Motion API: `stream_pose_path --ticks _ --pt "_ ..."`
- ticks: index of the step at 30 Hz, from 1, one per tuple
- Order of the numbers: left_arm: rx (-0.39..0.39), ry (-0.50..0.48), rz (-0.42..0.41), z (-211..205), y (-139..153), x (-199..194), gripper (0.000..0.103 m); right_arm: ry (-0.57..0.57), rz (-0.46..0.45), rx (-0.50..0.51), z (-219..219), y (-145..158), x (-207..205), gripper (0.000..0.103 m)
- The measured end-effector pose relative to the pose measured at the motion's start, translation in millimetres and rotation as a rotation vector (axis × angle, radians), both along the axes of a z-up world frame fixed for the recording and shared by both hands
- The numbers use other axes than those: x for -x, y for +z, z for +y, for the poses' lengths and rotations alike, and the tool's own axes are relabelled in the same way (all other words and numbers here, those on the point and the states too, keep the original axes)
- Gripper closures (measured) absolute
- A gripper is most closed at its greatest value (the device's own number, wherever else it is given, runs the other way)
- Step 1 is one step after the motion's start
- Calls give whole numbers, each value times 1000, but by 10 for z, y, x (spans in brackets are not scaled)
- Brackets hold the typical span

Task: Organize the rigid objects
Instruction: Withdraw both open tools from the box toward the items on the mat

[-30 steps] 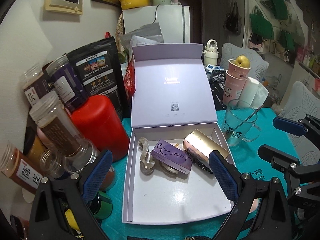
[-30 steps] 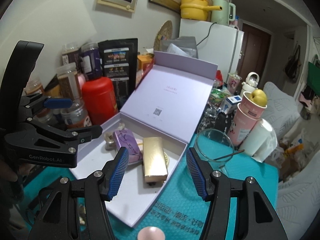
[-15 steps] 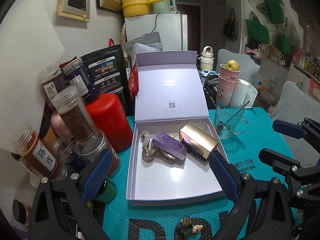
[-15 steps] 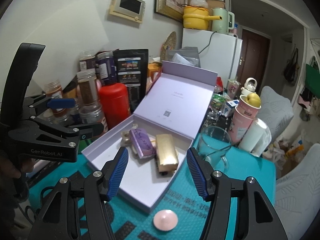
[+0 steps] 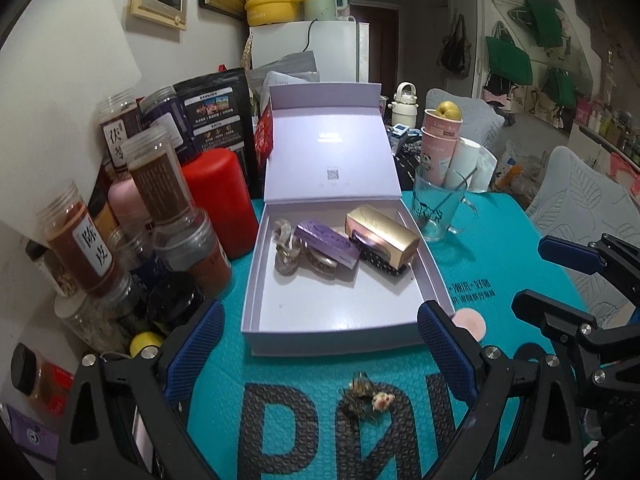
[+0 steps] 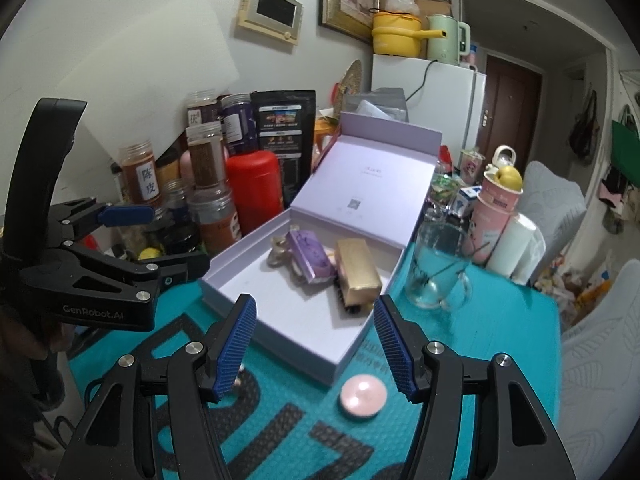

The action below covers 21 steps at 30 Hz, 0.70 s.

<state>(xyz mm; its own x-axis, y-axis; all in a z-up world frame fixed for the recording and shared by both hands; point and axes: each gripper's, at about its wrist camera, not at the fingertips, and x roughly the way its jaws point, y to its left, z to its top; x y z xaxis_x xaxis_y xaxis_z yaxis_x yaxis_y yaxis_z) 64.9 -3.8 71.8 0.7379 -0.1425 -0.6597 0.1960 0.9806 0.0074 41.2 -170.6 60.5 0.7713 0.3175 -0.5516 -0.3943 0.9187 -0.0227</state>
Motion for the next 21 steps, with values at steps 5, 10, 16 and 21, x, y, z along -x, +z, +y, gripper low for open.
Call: stream_pose_path --ticks 5,10,16,21 --pt "15 -11 27 -18 -152 143 5 -9 30 -7 -6 -150 103 41" --pt "35 -28 62 -46 -307 221 5 -26 56 -30 -57 -315 170 41" --pt "55 -49 100 -94 -518 302 5 -58 98 -57 -156 -530 214 41" --pt "67 -75 136 -146 -680 309 5 -71 137 -70 -213 -702 210 41"
